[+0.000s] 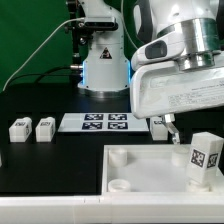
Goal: Assemble one leg
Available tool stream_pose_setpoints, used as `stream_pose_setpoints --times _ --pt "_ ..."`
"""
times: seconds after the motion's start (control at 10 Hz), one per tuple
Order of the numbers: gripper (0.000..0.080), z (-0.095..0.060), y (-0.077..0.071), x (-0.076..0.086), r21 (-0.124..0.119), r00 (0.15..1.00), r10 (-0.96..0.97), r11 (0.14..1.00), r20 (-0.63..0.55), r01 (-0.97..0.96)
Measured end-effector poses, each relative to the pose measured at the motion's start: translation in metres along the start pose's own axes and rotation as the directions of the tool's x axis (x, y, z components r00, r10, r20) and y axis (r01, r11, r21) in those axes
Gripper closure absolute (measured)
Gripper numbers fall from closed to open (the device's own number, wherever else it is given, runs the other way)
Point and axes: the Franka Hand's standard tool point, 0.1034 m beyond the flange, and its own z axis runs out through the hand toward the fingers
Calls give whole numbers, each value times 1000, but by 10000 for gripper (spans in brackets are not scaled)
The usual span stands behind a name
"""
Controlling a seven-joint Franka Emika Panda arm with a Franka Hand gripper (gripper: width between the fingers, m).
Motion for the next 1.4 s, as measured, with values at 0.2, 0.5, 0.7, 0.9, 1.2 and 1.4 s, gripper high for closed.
stream_pose_setpoints --times 0.2,0.5,0.7,0.9,1.2,1.4 --pt "150 0 0 0 0 1000 0 1000 0 0" --pt "150 0 0 0 0 1000 0 1000 0 0" --pt "150 -7 2 -1 0 992 -3 1000 126 3" --pt "150 -22 0 11 4 977 -5 1000 212 4" --pt "150 -25 10 19 13 867 0 1000 498 -8" --pt "150 -19 13 29 19 818 5 1000 575 -19"
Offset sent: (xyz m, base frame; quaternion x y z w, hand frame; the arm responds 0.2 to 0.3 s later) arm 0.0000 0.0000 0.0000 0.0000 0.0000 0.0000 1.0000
